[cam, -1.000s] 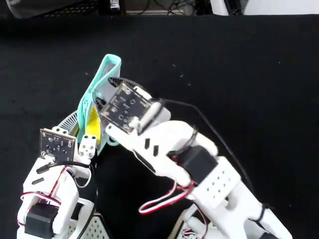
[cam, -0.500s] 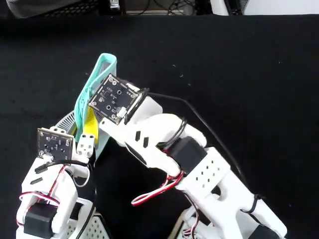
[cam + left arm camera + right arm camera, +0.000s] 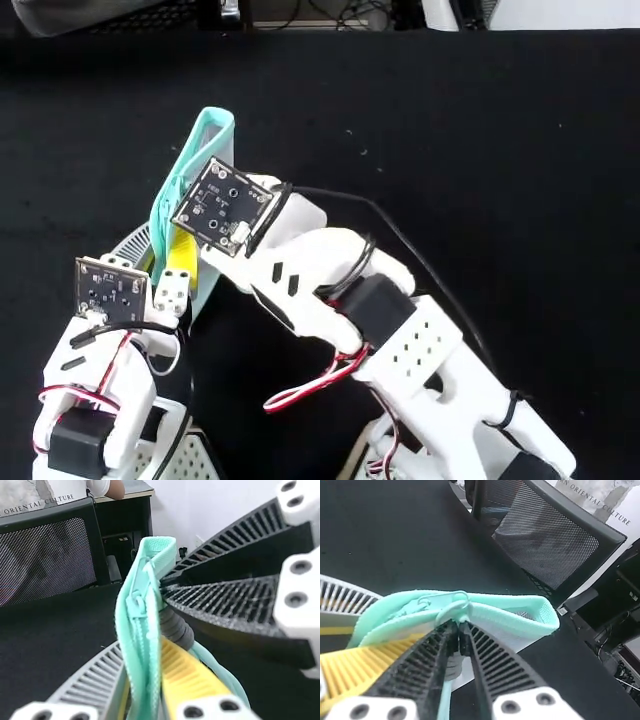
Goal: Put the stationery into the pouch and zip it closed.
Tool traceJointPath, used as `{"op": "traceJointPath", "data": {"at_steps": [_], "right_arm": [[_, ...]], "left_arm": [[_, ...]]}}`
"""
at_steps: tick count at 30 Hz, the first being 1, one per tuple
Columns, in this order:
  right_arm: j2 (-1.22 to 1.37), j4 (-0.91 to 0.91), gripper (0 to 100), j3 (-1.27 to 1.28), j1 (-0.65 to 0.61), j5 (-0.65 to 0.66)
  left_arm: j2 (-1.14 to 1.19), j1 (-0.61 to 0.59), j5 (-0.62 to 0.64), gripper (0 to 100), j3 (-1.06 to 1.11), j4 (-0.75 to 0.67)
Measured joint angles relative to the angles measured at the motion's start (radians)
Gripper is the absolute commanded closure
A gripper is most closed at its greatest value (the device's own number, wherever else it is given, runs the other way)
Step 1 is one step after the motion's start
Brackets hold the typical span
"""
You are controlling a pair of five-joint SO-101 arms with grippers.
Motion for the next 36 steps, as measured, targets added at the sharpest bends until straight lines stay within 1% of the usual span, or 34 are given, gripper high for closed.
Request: {"op": "traceJointPath", "data": {"at_steps": [5,8,10,12,15,21,25,29,30,36], "right_arm": [[0.002,0.003,96.9,0.0,0.028,0.0],[0.002,0.043,88.4,-0.012,0.028,0.0],[0.0,0.071,83.2,-0.017,0.011,-0.029],[-0.014,0.092,81.6,-0.014,-0.009,-0.071],[-0.064,0.103,82.1,-0.014,-0.035,-0.095],[-0.092,0.124,81.9,-0.015,-0.075,-0.098],[-0.061,0.097,82.1,-0.015,-0.072,-0.097],[0.021,0.04,82.4,-0.015,-0.032,-0.1],[0.035,0.026,83.6,-0.015,-0.028,-0.1],[0.029,-0.034,98.8,-0.015,0.005,-0.097]], "left_arm": [[0.0,0.0,0.0,97,0.0,0.0],[0.0,0.0,0.0,97,0.0,0.0],[0.0,0.0,0.0,97,0.0,0.0],[0.0,0.0,0.0,97,0.0,0.0],[0.0,0.002,0.0,97,0.0,0.0],[0.0,0.002,0.0,97,0.0,0.0],[0.0,-0.014,0.0,97,0.0,0.0],[0.0,-0.029,0.0,97,0.0,0.0],[0.0,-0.031,0.0,97,0.0,0.0],[0.0,-0.032,0.0,97,0.0,0.0]]}}
